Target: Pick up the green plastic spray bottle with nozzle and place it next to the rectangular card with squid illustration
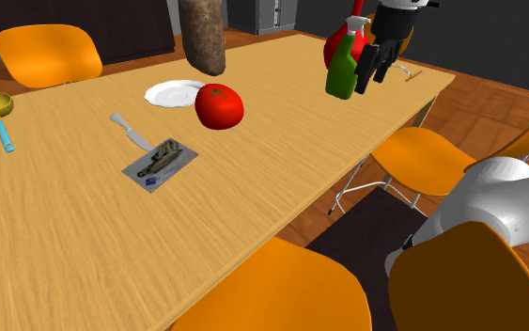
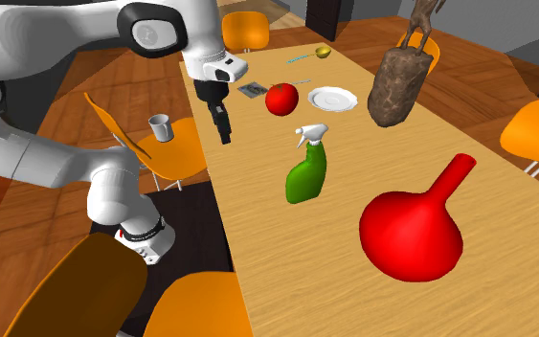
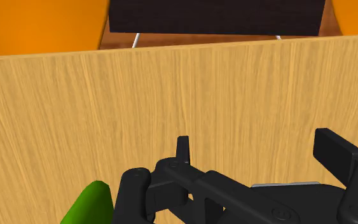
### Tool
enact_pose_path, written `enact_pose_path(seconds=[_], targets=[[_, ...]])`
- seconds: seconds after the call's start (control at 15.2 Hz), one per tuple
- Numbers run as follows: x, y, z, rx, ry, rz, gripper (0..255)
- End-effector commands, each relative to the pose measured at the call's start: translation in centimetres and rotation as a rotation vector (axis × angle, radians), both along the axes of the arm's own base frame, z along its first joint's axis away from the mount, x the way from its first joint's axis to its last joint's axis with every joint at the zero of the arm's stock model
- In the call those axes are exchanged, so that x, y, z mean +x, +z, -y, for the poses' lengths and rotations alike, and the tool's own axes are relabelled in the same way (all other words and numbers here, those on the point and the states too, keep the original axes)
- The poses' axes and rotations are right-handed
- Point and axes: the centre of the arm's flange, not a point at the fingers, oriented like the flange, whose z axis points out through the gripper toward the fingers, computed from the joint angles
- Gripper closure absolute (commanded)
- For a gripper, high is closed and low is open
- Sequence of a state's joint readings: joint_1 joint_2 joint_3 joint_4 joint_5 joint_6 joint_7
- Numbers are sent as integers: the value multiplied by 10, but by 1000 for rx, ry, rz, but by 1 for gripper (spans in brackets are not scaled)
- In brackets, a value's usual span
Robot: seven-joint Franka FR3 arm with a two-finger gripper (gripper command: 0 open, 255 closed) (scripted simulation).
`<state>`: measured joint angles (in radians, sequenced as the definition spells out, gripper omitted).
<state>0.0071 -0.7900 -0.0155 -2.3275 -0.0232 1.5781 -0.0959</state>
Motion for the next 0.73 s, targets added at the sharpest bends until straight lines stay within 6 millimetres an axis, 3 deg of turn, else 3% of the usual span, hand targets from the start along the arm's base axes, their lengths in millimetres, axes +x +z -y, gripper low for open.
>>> enact_pose_path(seconds=[0.0, 0.66], targets=[[0, 0, 0, 0, 0, 0, 0], [44, -17, 106, 29, -9, 252, 0]])
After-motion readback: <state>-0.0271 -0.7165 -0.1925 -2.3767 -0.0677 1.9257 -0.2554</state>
